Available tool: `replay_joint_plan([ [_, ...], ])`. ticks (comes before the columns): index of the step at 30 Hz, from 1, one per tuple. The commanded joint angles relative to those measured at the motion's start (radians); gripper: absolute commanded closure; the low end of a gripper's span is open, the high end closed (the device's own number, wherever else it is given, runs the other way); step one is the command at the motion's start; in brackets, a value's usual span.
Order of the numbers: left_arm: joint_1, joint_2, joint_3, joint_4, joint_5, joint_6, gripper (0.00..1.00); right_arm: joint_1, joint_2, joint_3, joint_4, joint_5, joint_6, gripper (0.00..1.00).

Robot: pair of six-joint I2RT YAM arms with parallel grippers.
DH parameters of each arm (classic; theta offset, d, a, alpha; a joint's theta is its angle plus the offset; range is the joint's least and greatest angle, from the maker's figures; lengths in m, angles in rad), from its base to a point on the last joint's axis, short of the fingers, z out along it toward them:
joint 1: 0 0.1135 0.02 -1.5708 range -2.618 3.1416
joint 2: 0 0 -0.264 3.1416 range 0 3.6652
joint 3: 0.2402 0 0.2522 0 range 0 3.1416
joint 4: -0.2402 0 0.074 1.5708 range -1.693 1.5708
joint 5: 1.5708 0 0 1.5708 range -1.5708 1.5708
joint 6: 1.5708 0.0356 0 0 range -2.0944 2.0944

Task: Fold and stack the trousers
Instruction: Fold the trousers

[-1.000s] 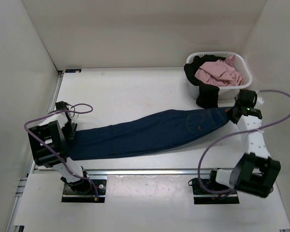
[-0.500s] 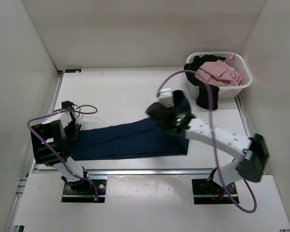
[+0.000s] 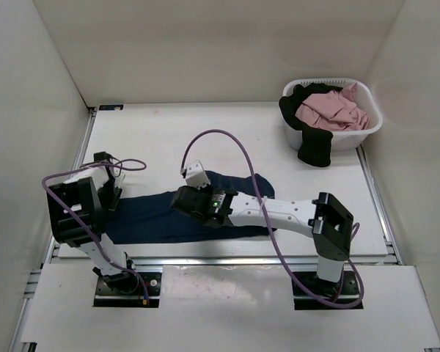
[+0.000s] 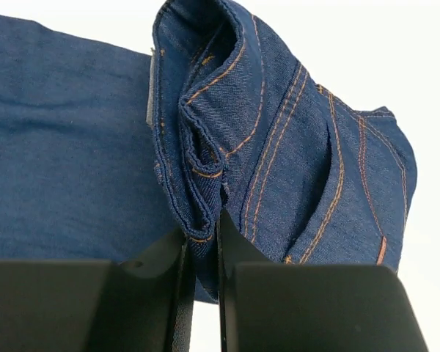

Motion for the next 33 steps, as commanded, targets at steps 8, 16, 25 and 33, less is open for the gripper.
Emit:
replay_joint_plan([
  [8, -0.002, 0.005, 0.052, -0.027, -0.007, -0.033, 0.45, -0.130, -0.187, 0.036, -0.315, 0.264, 0.556, 1.00],
  [16, -0.002, -0.030, 0.139, -0.091, -0.027, -0.013, 0.44, -0.193, -0.562, -0.172, -0.592, 0.476, 0.886, 1.00],
  [25, -0.149, -0.070, 0.450, -0.313, 0.014, -0.004, 0.41, -0.193, -0.766, -0.434, -0.846, 0.511, 1.232, 1.00],
  [33, -0.805, 0.120, 0.849, -0.539, 0.370, -0.004, 0.40, -0.271, -1.006, -0.659, -0.855, 0.450, 1.372, 1.00],
])
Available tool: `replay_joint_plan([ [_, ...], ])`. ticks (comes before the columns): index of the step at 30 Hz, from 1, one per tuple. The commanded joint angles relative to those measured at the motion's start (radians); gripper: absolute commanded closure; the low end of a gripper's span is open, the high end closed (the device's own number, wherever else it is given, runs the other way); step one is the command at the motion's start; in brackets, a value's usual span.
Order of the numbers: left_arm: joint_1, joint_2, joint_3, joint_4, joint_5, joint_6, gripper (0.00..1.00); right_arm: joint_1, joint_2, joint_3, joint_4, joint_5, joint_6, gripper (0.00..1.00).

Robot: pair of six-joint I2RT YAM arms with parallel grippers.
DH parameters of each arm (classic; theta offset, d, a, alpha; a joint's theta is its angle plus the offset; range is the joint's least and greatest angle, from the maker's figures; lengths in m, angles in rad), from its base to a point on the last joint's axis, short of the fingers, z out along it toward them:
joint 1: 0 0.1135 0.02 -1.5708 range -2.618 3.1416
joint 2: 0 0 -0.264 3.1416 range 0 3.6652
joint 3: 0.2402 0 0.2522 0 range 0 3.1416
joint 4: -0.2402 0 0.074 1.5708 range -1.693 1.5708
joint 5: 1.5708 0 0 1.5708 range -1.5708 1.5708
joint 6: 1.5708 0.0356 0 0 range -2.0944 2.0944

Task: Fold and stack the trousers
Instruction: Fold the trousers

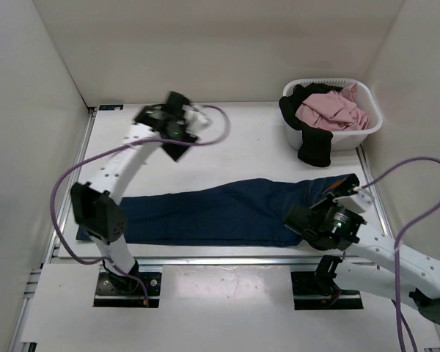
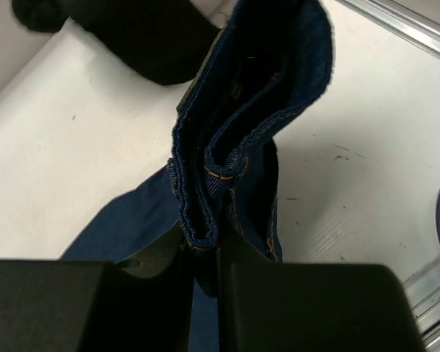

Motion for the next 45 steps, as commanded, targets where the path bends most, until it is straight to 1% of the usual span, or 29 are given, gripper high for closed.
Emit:
replay_joint_plan([
  [1, -0.249, 0.115, 0.059, -0.136, 0.223, 0.007, 0.40, -0.060, -0.087, -0.052, -0.151, 0.015, 0.139, 1.00],
  [2, -0.292, 0.152, 0.095, -0.136, 0.256, -0.003, 0.40, -0.076, -0.119, -0.067, -0.151, 0.003, 0.139, 1.00],
  [3, -0.356, 0.225, 0.175, -0.136, 0.333, -0.003, 0.40, -0.088, -0.132, -0.081, -0.151, 0.003, 0.139, 1.00],
  [5, -0.398, 0.287, 0.246, -0.078, 0.419, -0.021, 0.40, -0.110, -0.152, -0.103, -0.151, -0.010, 0.110, 1.00],
  [6, -0.424, 0.316, 0.280, -0.055, 0.495, -0.033, 0.40, -0.125, -0.165, -0.112, -0.151, -0.010, 0.083, 1.00],
  [10, -0.468, 0.492, 0.429, 0.043, 0.548, -0.070, 0.40, -0.178, -0.190, -0.112, -0.151, -0.043, 0.035, 1.00],
  [12, -0.502, 0.546, 0.463, 0.068, 0.548, -0.091, 0.40, -0.191, -0.230, -0.121, -0.151, -0.043, 0.006, 1.00],
  [14, -0.511, 0.607, 0.454, 0.103, 0.508, -0.102, 0.40, -0.191, -0.271, -0.121, -0.151, -0.043, -0.003, 1.00],
  [17, -0.522, 0.653, 0.372, 0.190, 0.418, -0.112, 0.40, -0.191, -0.325, -0.132, -0.151, -0.053, -0.023, 1.00],
  [19, -0.522, 0.675, 0.350, 0.215, 0.355, -0.122, 0.42, -0.191, -0.343, -0.132, -0.151, -0.062, -0.037, 1.00],
  [21, -0.522, 0.696, 0.327, 0.240, 0.344, -0.122, 0.42, -0.191, -0.343, -0.132, -0.151, -0.073, -0.062, 1.00],
  [24, -0.522, 0.697, 0.279, 0.279, 0.324, -0.131, 0.42, -0.191, -0.272, -0.055, -0.137, -0.073, -0.155, 1.00],
  [25, -0.522, 0.697, 0.279, 0.289, 0.315, -0.131, 0.42, -0.191, -0.188, -0.023, -0.113, -0.073, -0.306, 1.00],
  [26, -0.522, 0.697, 0.279, 0.299, 0.306, -0.131, 0.42, -0.191, -0.137, 0.013, -0.075, -0.063, -0.407, 1.00],
  [27, -0.522, 0.697, 0.294, 0.300, 0.294, -0.131, 0.42, -0.191, -0.026, 0.097, -0.001, -0.063, -0.499, 1.00],
  [29, -0.522, 0.706, 0.308, 0.300, 0.293, -0.131, 0.42, -0.191, 0.087, 0.199, 0.010, -0.044, -0.609, 1.00],
  [30, -0.522, 0.697, 0.319, 0.300, 0.293, -0.131, 0.42, -0.191, 0.173, 0.247, -0.004, -0.027, -0.620, 1.00],
  [31, -0.522, 0.684, 0.319, 0.300, 0.293, -0.131, 0.42, -0.176, 0.201, 0.321, -0.004, -0.007, -0.631, 1.00],
  [33, -0.522, 0.623, 0.328, 0.290, 0.293, -0.131, 0.40, -0.156, 0.229, 0.365, 0.005, 0.042, -0.666, 1.00],
  [35, -0.513, 0.562, 0.328, 0.280, 0.293, -0.121, 0.37, -0.147, 0.214, 0.374, 0.114, 0.043, -0.735, 1.00],
  [36, -0.504, 0.490, 0.328, 0.280, 0.271, -0.110, 0.37, -0.146, 0.185, 0.365, 0.172, 0.027, -0.846, 1.00],
  [37, -0.504, 0.450, 0.305, 0.264, 0.257, -0.098, 0.35, -0.146, 0.169, 0.365, 0.282, 0.014, -0.905, 1.00],
  [38, -0.489, 0.410, 0.281, 0.255, 0.243, -0.098, 0.35, -0.146, 0.157, 0.351, 0.319, -0.015, -0.948, 1.00],
  [39, -0.461, 0.367, 0.250, 0.255, 0.232, -0.098, 0.34, -0.146, 0.148, 0.351, 0.343, -0.025, -0.998, 1.00],
  [40, -0.444, 0.282, 0.163, 0.255, 0.218, -0.098, 0.32, -0.146, 0.147, 0.351, 0.361, -0.034, -1.022, 1.00],
  [41, -0.429, 0.241, 0.111, 0.244, 0.218, -0.098, 0.32, -0.136, 0.147, 0.368, 0.384, -0.034, -1.046, 1.00],
  [42, -0.413, 0.203, 0.057, 0.244, 0.208, -0.098, 0.32, -0.136, 0.166, 0.380, 0.393, -0.049, -1.095, 1.00],
  [43, -0.380, 0.133, -0.054, 0.228, 0.197, -0.098, 0.32, -0.108, 0.181, 0.411, 0.406, -0.050, -1.117, 1.00],
  [45, -0.343, 0.069, -0.171, 0.192, 0.197, -0.098, 0.32, -0.082, 0.241, 0.454, 0.415, -0.050, -1.158, 1.00],
])
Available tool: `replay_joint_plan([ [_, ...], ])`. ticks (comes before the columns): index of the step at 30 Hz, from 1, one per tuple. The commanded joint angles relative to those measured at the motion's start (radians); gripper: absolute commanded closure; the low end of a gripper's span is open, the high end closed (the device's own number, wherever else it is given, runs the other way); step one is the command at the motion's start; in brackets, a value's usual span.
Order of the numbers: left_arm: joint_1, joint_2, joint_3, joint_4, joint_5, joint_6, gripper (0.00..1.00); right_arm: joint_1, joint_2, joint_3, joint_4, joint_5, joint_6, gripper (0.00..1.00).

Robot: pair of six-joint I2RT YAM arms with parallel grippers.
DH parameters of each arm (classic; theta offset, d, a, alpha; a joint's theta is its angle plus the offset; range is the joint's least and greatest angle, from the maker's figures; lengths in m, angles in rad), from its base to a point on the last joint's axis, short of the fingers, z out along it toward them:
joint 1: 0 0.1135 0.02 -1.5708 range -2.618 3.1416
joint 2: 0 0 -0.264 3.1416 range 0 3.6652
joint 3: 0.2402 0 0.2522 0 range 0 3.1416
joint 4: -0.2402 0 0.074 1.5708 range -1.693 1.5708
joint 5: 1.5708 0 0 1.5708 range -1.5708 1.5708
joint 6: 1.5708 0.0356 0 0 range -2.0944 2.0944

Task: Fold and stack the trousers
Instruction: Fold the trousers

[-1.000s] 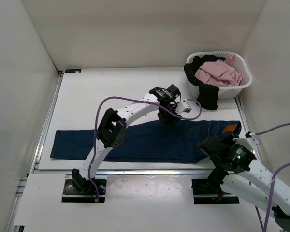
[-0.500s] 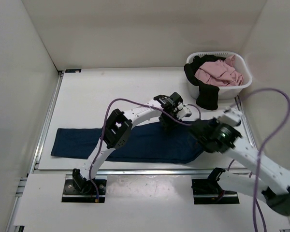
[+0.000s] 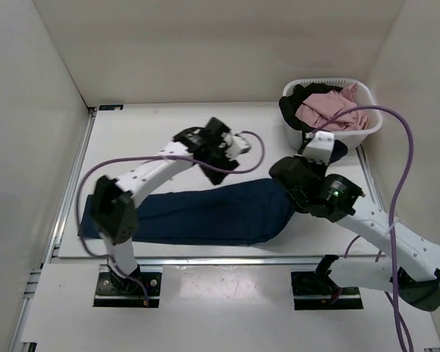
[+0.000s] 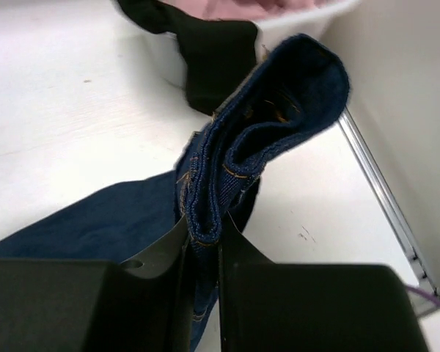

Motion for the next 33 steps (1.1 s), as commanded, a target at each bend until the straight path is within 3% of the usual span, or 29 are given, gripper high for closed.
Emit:
replay_joint_plan([
  [1, 0.101, -0.159, -0.196, -0.074, -0.026, 0.006, 0.32, 0.055, 0.078, 0.111, 0.113, 0.026, -0.204, 1.00],
  [5, 0.175, -0.323, -0.576, -0.053, -0.081, 0.006, 0.33, 0.174, 0.201, 0.252, 0.165, 0.026, -0.292, 1.00],
  [11, 0.357, -0.401, -0.796, 0.073, -0.155, -0.036, 0.36, 0.348, 0.399, 0.358, 0.250, -0.013, -0.313, 1.00],
  [15, 0.452, -0.391, -0.812, 0.124, -0.173, -0.046, 0.41, 0.415, 0.503, 0.404, 0.357, -0.062, -0.353, 1.00],
  [20, 0.580, -0.368, -0.712, 0.090, -0.062, -0.046, 0.44, 0.416, 0.592, 0.397, 0.446, -0.153, -0.330, 1.00],
  [23, 0.618, -0.378, -0.689, 0.076, -0.049, -0.026, 0.44, 0.416, 0.632, 0.366, 0.481, -0.217, -0.309, 1.00],
  [27, 0.643, -0.317, -0.788, 0.102, -0.101, -0.001, 0.45, 0.416, 0.704, 0.357, 0.506, -0.250, -0.249, 1.00],
  [33, 0.664, -0.277, -0.812, 0.131, -0.083, -0.001, 0.46, 0.416, 0.880, 0.514, 0.434, -0.216, -0.247, 1.00],
])
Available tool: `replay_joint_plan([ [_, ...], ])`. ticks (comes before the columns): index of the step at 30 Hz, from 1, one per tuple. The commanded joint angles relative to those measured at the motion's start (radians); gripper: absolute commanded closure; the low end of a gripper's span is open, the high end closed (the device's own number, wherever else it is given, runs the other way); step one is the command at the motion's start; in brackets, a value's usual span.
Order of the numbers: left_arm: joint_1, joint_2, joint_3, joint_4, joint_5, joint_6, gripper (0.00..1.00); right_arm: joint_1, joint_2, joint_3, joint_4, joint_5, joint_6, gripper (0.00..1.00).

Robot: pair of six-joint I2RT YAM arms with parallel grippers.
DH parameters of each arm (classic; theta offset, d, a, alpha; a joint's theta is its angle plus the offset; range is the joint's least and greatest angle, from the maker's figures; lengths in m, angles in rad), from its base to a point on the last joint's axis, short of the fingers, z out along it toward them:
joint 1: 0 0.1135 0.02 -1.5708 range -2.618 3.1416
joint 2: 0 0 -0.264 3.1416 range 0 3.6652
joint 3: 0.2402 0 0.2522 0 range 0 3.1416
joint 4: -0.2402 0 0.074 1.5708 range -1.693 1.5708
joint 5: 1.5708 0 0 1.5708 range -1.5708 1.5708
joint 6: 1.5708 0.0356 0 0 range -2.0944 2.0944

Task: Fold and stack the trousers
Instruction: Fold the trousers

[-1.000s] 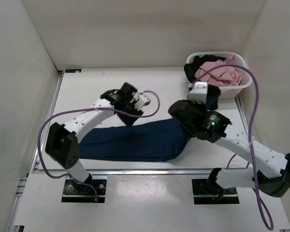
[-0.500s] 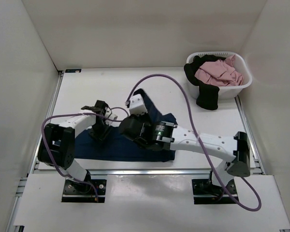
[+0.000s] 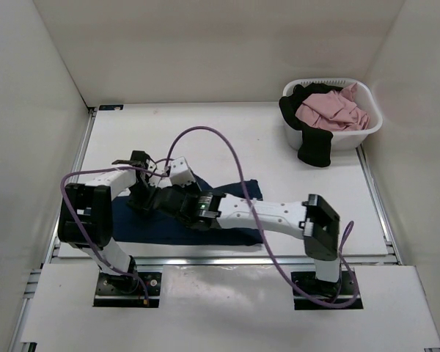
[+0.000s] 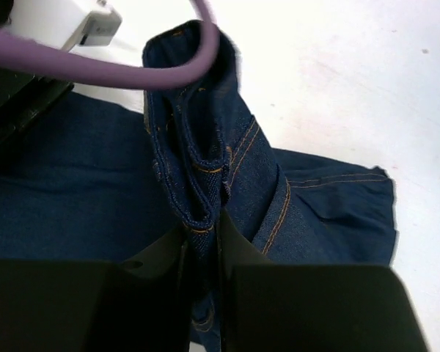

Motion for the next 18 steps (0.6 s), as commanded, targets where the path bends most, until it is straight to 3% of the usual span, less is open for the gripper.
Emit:
replay_joint_plan([
  [1, 0.021, 0.018, -0.003, 0.032, 0.015, 0.012, 0.46, 0.000, 0.066, 0.097, 0.012, 0.027, 0.000, 1.00],
  [7, 0.108, 0.018, 0.037, 0.032, -0.003, 0.002, 0.46, 0.000, 0.095, 0.085, 0.080, -0.167, -0.114, 0.96],
  [8, 0.120, 0.018, 0.046, 0.032, -0.012, 0.002, 0.45, 0.000, 0.104, 0.085, 0.094, -0.212, -0.133, 0.91],
  [9, 0.131, 0.008, 0.061, 0.032, -0.012, 0.002, 0.45, 0.000, 0.104, 0.094, 0.109, -0.268, -0.156, 0.75],
  [10, 0.154, -0.003, 0.071, 0.032, -0.035, 0.011, 0.45, 0.000, 0.104, 0.094, 0.120, -0.333, -0.215, 0.67],
  [11, 0.163, -0.003, 0.089, 0.032, -0.044, 0.020, 0.44, 0.000, 0.117, 0.123, 0.130, -0.488, -0.252, 0.60],
  [12, 0.174, -0.015, 0.089, 0.032, -0.044, 0.020, 0.44, 0.000, 0.127, 0.144, 0.130, -0.566, -0.289, 0.44],
  [15, 0.199, -0.041, 0.132, 0.006, -0.055, 0.040, 0.44, 0.000, 0.155, 0.255, 0.034, -0.680, -0.351, 0.29],
  [18, 0.212, -0.078, 0.173, -0.038, -0.055, 0.063, 0.42, 0.000, 0.140, 0.330, -0.012, -0.702, -0.365, 0.28],
])
